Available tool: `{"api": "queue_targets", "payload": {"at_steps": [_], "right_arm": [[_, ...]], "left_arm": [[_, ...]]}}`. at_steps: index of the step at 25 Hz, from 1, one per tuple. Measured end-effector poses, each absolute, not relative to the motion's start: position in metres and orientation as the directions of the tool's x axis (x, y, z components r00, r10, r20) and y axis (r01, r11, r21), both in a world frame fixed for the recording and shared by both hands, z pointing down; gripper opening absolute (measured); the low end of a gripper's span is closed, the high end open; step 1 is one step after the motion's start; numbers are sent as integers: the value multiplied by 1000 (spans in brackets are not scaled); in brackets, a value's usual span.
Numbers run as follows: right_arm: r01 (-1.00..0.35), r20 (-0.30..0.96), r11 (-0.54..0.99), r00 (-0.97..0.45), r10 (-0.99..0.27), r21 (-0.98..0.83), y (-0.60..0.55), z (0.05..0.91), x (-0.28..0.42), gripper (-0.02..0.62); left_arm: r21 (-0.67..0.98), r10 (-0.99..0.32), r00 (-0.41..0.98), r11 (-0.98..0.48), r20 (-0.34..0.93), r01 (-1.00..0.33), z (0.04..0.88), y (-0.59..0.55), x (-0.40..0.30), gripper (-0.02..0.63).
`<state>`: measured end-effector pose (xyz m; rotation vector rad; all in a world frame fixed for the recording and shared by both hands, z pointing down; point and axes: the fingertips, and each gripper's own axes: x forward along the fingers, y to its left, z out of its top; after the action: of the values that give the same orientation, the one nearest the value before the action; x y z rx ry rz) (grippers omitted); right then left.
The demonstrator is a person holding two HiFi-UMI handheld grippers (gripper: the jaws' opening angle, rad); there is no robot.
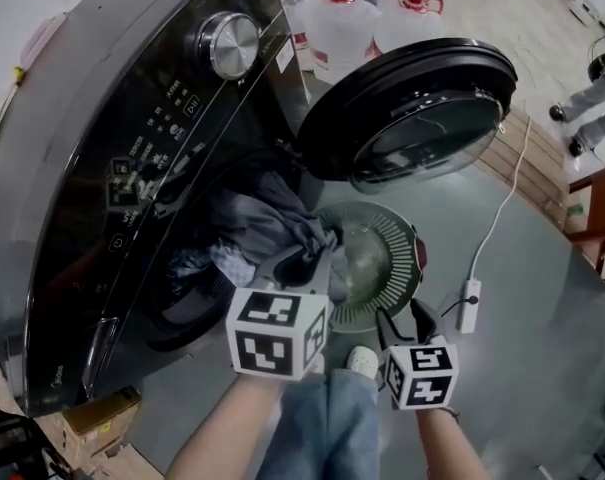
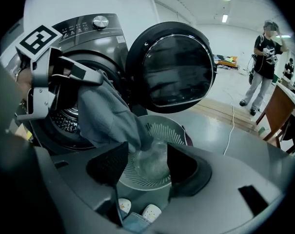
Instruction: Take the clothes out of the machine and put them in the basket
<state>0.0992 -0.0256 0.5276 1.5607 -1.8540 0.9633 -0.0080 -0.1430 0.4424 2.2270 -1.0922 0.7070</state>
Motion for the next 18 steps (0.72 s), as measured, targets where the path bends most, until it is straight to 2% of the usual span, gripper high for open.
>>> {"api": "queue_targets", "payload": {"at_steps": [5, 11, 18], "right_arm": [[-984, 767, 35, -158, -622, -174, -28, 519, 120, 232], [-986, 763, -29, -109, -637, -165, -27, 513, 144, 230], [-986, 773, -50, -91, -628, -157, -19, 517, 156, 229]], "left_arm": [[322, -449, 612, -567, 651, -758, 438, -123, 13, 48], [391, -379, 730, -656, 568, -645, 417, -105, 58, 48], [347, -360, 682, -656, 637, -670, 447, -101, 66, 49]]}}
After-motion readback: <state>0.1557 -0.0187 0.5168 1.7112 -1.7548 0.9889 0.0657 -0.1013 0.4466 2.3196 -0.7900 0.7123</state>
